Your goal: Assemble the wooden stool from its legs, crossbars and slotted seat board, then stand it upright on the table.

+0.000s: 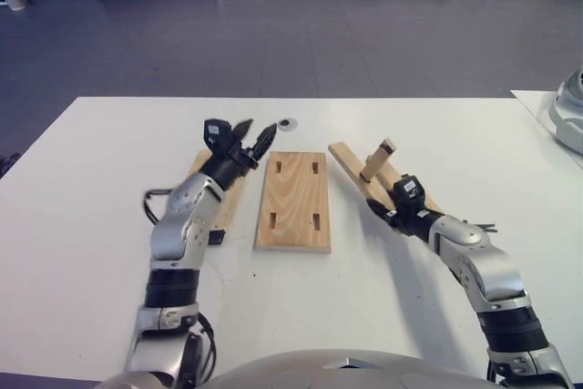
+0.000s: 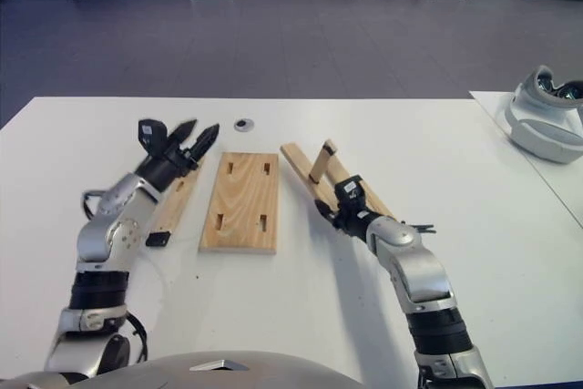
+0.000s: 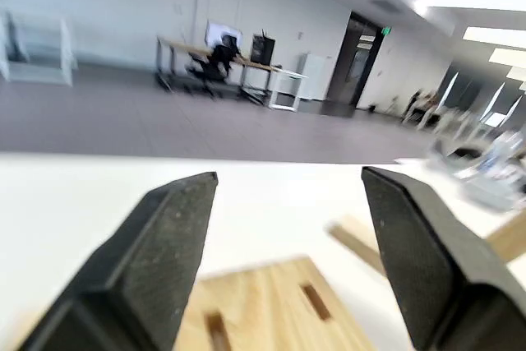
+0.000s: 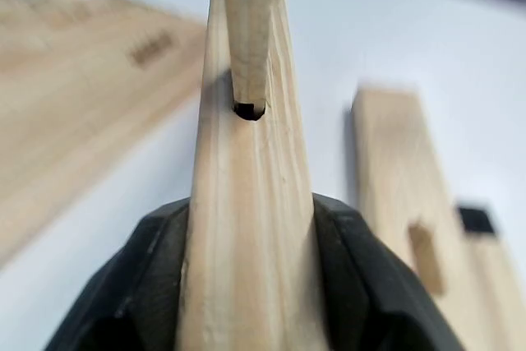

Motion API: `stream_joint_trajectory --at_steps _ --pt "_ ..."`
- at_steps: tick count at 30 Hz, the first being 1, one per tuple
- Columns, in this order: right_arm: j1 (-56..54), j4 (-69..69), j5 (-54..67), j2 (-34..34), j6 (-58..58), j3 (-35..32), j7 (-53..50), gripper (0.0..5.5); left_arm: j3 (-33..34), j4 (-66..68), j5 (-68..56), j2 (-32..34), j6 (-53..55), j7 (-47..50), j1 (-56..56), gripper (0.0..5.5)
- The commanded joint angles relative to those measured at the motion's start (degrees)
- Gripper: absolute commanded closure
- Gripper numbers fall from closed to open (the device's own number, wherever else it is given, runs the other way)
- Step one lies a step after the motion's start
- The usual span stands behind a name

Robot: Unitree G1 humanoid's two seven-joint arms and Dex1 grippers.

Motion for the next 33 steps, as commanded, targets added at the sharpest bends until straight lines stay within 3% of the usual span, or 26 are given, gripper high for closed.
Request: stream_joint_trajectory --at_steps 1,6,15,26,30,33 --pt "0.1 -3.97 -0.39 -3.01 -7.08 0.13 4.93 3.42 9.18 0.99 -21.93 -4.5 15.28 5.13 1.27 2.28" --pt "-2.93 -6.79 -1.51 -2.38 -12.45 4.41 8.57 3.42 10.61 -2.29 -39.14 -6.64 24.33 9.87 -0.28 2.28" --pt "-2.46 -12.39 0.1 -1.32 -12.51 7.07 10.42 3.42 9.69 -0.52 -41.37 -5.79 24.19 14.61 -0.8 2.28" --pt "-1.76 -12.45 0.14 -1.48 -12.0 8.88 11.6 3.42 7.45 -3.75 -40.5 -6.38 21.18 11.92 0.59 4.08" --pt "-1.7 -12.67 0.9 -0.9 -11.75 8.54 11.45 3.42 7.32 -4.25 -38.87 -6.3 18.88 10.92 1.89 4.42" --pt "-1.28 -13.01 1.62 -0.44 -11.04 8.28 11.0 2.71 7.51 -6.29 -38.7 -6.01 18.01 11.99 3.01 4.48"
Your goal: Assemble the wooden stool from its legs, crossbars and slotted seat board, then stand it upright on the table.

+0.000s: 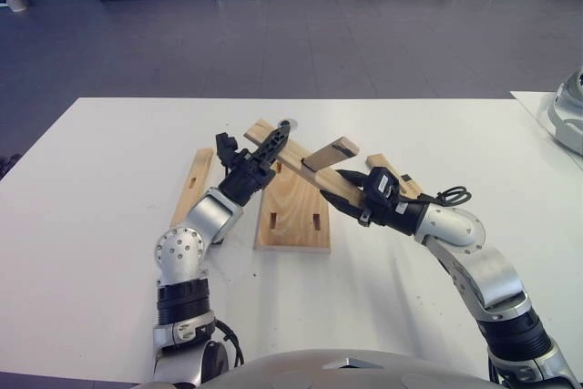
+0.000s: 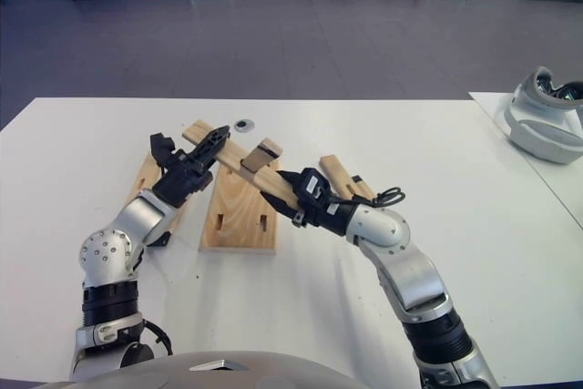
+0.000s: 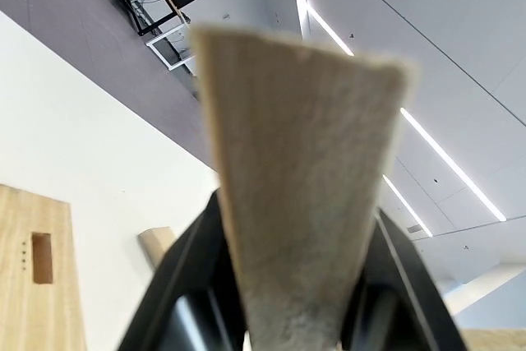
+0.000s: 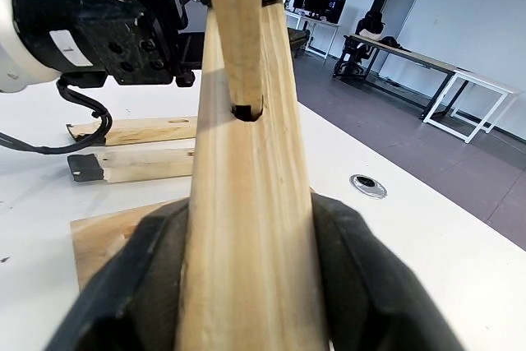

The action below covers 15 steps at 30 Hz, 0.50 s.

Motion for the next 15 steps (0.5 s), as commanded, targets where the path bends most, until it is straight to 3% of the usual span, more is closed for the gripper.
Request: stream_joint_trajectory --at_steps 1,4,9,15 --pt "0.47 -1.33 1.24 0.62 1.39 -0.41 -0.55 2.53 0.45 -3.03 0.79 0.58 -1.54 1.39 1.62 4.48" --pt "2.62 -1.66 1.08 -0.46 1.64 -1.05 -1.05 2.06 2.86 -10.0 2.63 2.02 -4.39 6.36 5.24 4.48" --pt "8.74 1.18 -1.89 -4.36 0.7 -5.13 -2.57 2.06 7.97 -23.7 5.06 7.36 -4.92 18.0 15.82 4.48" --pt "10.79 9.12 -10.19 -2.54 -2.87 0.01 -6.64 2.06 5.9 -23.28 11.04 9.29 -6.2 22.2 16.87 4.48"
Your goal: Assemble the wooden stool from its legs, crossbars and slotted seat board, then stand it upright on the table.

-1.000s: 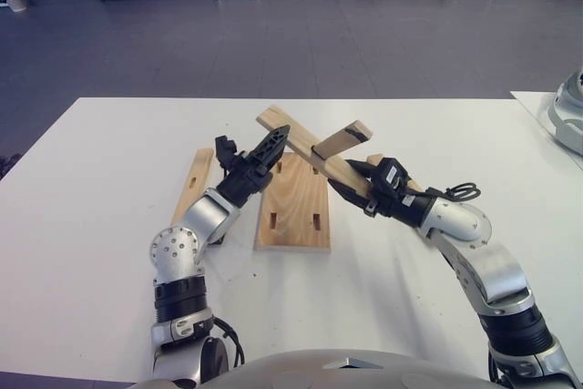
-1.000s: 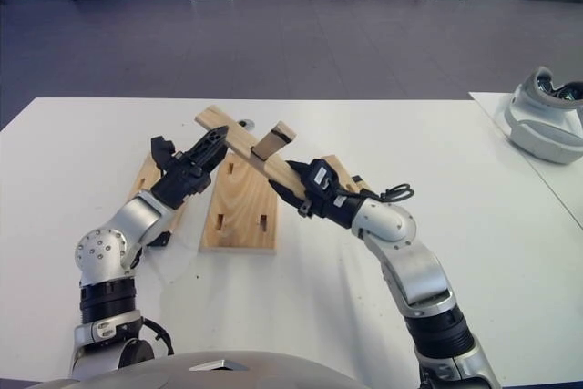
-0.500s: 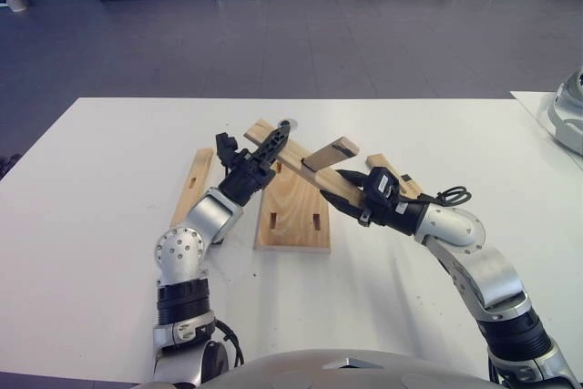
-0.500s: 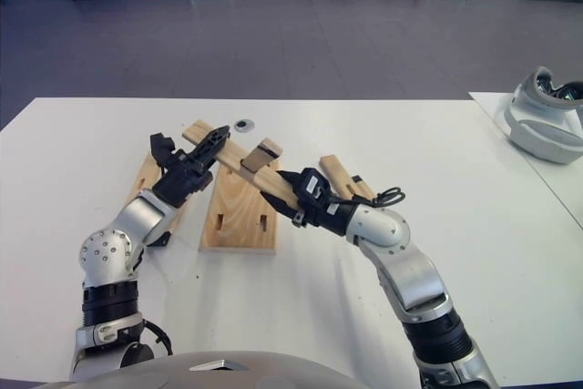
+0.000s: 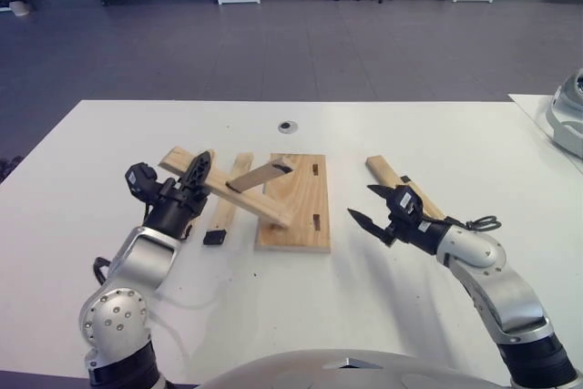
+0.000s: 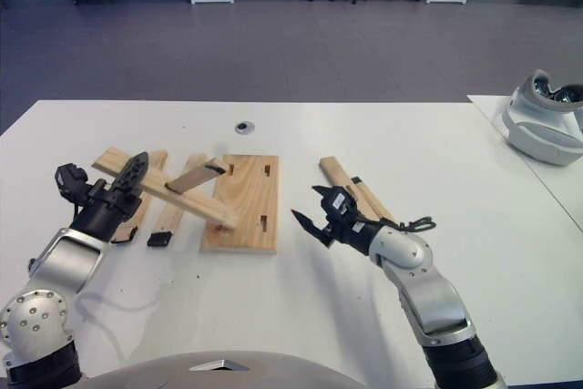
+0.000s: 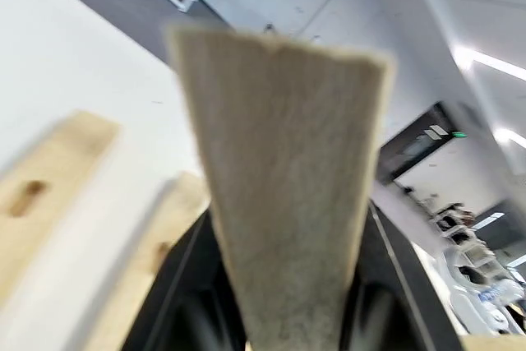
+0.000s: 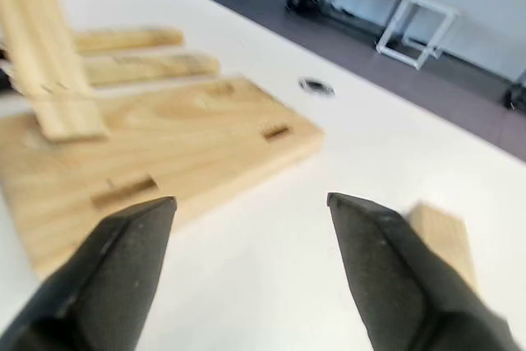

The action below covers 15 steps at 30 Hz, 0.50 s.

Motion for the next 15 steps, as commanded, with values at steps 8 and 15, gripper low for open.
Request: stream_joint_trajectory --at_steps 8,15 --pt "0.84 6.3 -8.78 2.38 -2.94 5.52 -3.74 2.06 0.96 -4.02 -5.11 6.53 3.32 11.18 1.12 4.48" --pt "0.88 5.97 -9.9 5.79 -2.64 6.27 -6.19 2.06 -5.61 -4.22 -6.53 11.07 7.39 21.3 -2.17 4.48"
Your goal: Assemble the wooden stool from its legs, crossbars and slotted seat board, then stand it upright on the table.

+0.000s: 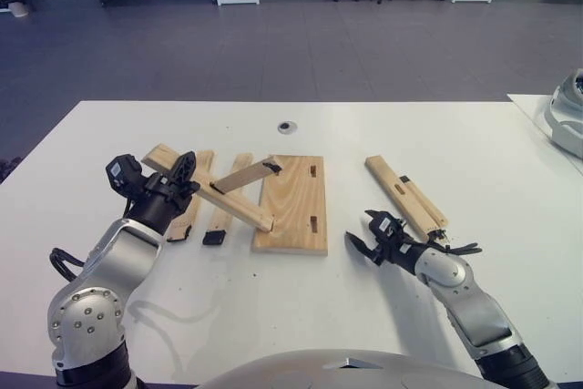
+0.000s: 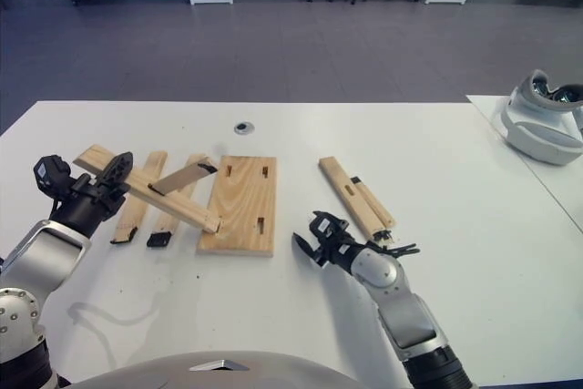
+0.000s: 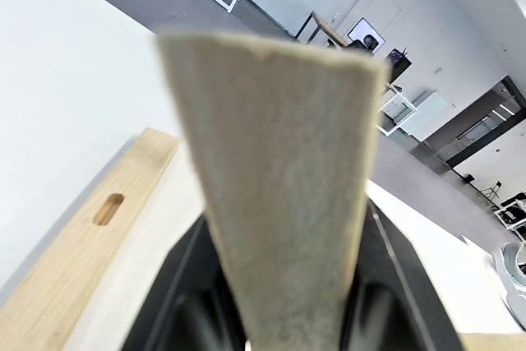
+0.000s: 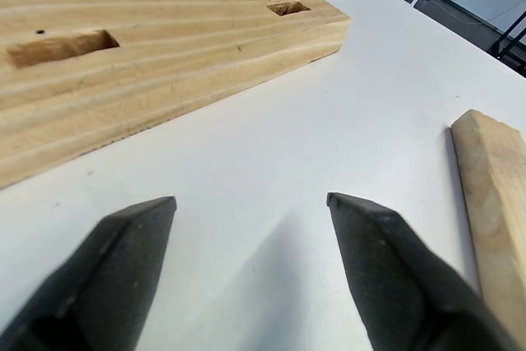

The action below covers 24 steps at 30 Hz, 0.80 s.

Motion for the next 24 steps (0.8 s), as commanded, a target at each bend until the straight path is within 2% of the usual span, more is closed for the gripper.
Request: stream_joint_trajectory --at_steps 1,6,10,12,14,19,24 --pt "-1.2 -0.1 -0.66 1.58 0.45 0.62 -0.86 2.06 -6.07 -0.04 6.42 2.42 3.7 4.78 -0.71 4.48" --pt "-2.55 -1.39 -1.04 2.73 2.28 0.75 -0.76 2.06 -12.17 -5.67 17.01 4.74 4.68 8.59 -0.25 4.48" --pt "-5.2 5.53 -4.59 1.9 2.34 5.82 1.61 2.06 -14.95 -6.86 21.53 4.65 4.95 8.5 -0.25 4.48" --pt "-6.58 6.13 -3.49 3.64 1.6 7.69 3.18 2.06 -15.85 -6.84 23.78 3.85 4.39 8.21 -0.27 4.48" --pt "-7.94 6.57 -2.21 5.18 0.85 8.14 3.71 2.06 -20.32 -5.75 29.21 4.06 3.03 5.46 -2.35 4.48" --pt "-8.79 6.01 -1.29 3.69 0.75 5.36 5.22 2.06 -35.47 0.02 44.46 6.63 -0.81 -4.69 -2.6 4.48" --pt "-6.78 6.8 0.27 1.49 0.45 0.58 5.1 2.06 -38.11 5.86 49.09 1.22 -7.26 -10.54 -2.98 4.44"
